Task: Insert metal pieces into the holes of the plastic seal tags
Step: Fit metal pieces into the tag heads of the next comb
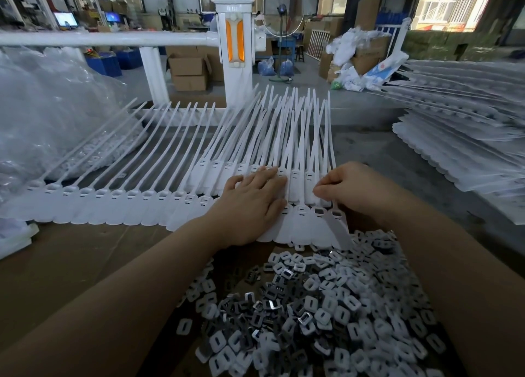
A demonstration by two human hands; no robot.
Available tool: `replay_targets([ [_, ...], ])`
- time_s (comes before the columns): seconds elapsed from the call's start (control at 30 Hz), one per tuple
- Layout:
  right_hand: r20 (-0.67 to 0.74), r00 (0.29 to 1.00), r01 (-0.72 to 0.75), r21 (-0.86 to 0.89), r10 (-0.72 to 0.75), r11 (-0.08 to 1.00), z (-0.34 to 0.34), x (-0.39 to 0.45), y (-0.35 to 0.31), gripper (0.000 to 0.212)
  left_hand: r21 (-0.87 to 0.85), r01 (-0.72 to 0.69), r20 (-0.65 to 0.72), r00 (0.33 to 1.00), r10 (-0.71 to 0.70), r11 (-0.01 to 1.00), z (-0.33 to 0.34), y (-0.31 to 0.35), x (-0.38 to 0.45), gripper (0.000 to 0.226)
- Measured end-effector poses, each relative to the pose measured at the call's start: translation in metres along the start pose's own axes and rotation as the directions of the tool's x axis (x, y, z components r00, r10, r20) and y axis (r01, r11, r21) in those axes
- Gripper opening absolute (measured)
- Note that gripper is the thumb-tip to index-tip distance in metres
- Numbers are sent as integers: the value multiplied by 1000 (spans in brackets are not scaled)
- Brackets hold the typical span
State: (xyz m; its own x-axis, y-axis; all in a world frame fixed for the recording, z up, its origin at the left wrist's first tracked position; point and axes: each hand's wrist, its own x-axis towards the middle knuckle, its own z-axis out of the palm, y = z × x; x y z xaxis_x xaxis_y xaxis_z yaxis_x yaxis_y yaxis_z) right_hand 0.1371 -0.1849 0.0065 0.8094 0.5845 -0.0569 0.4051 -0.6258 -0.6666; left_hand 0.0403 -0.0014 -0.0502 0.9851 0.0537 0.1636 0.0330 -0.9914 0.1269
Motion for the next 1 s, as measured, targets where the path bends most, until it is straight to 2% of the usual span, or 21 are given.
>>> replay_targets([
  [0.2,69,996,-48,-19,49,999,-5,1,-1,5,-3,-1,0,1000,1,1000,-1,0,0,55],
  [0.33,95,994,-44,-50,49,998,-7,1,-1,13,-1,1,2,1000,-1,1000,-1,1,0,55],
  [0.43,100,994,-38,-104,49,994,-7,2,-2,5,-3,1,1,1000,-1,1000,-1,1,0,55],
  [0.57,95,994,-45,-126,57,991,-6,2,0,10,-1,3,-4,1000,-3,1000,0,1,0,55],
  [1.0,128,985,-95,-141,113,985,-6,5,-1,7,5,3,0,1000,-3,1000,-1,2,0,56],
])
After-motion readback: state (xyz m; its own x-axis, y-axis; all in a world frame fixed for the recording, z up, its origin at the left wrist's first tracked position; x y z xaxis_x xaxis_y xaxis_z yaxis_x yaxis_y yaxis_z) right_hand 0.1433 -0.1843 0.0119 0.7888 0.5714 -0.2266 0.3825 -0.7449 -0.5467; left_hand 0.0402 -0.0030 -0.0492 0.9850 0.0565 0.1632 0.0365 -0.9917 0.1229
